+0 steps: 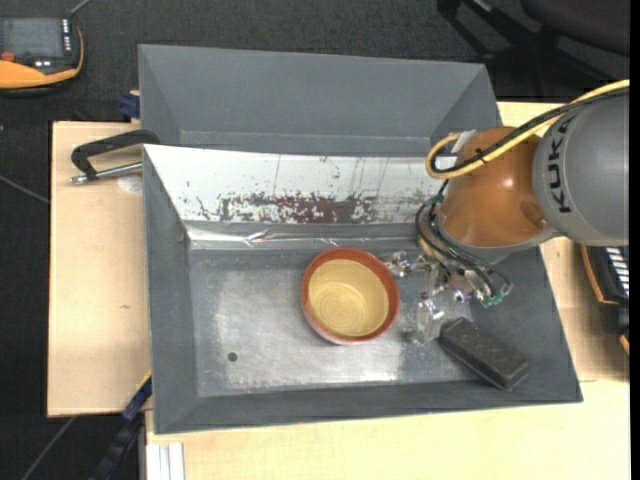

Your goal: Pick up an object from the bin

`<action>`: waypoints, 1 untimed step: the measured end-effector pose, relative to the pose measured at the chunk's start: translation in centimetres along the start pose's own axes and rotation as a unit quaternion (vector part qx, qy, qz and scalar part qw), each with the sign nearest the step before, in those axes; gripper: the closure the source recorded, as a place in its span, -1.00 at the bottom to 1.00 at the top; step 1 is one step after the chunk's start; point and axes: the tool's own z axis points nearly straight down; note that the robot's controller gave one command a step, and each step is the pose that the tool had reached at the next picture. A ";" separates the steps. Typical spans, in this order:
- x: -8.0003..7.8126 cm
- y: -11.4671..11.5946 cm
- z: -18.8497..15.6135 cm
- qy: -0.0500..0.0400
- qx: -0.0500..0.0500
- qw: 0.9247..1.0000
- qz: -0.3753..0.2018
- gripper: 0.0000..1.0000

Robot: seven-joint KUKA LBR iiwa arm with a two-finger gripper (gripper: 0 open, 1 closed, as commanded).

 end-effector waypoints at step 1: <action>0.0 -0.2 0.0 0.000 0.001 1.000 0.000 1.00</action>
Offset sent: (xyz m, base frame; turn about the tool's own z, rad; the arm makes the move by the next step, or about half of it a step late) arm 0.0000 0.0000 0.0000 0.0000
